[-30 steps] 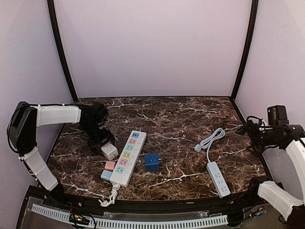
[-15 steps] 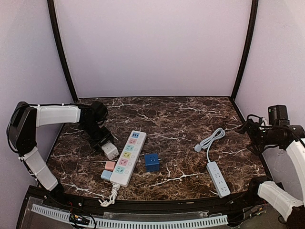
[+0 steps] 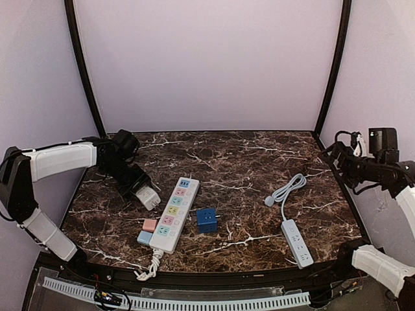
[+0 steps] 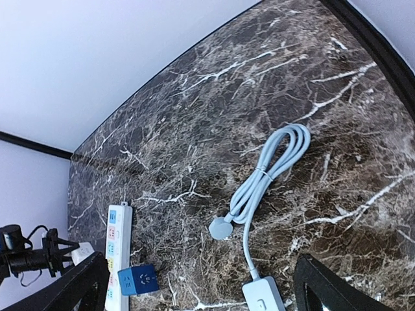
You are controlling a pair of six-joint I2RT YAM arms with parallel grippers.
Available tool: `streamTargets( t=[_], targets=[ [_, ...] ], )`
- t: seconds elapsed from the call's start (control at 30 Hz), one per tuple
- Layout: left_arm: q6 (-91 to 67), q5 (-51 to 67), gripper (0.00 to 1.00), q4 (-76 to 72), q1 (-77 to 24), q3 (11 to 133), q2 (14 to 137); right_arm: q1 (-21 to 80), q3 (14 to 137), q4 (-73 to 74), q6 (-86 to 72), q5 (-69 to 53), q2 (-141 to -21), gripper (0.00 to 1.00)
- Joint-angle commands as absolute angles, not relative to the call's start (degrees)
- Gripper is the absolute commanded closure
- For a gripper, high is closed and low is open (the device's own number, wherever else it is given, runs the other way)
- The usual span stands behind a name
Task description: Insert the plug
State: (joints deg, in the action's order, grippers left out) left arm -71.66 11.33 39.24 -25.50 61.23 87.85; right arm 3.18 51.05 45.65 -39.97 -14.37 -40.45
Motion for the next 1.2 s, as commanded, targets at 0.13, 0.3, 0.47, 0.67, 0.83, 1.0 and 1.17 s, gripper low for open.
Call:
streamTargets(
  t=[0.13,0.3,0.47,0.67,0.83,1.0,1.17],
  targets=[
    [-76.12,14.22,0.66,42.1,-25.22,61.4,81.92,23.77,59.13,36.88,-37.03,2.44,-54.38,0.02],
    [-77.02,14.51,0.66,42.94,-25.22,62.08,79.97,39.89,64.91,31.67,-33.09,14.24,-64.13,0.02],
    [-78.53,15.1,0.78,43.21,-25.22,61.39,77.07,54.09,70.83,25.43,-23.3,24.04,-74.75,0.01],
    [-79.67,15.14,0.99,44.67,-25.22,61.52,74.19,65.46,71.72,9.83,-9.94,26.59,-82.95,0.01],
    [-79.4,15.36,0.99,46.88,-25.22,62.25,72.86,73.12,75.74,4.14,4.25,22.71,-91.71,0.01],
    [-78.93,17.4,0.99,47.37,-25.22,62.92,71.67,77.49,80.29,0.35,10.73,20.95,-99.1,0.01],
    [-78.88,19.89,0.99,47.9,-25.22,63.41,70.45,78.81,83.72,-4.6,12.55,18.99,-104.12,0.01]
  ],
)
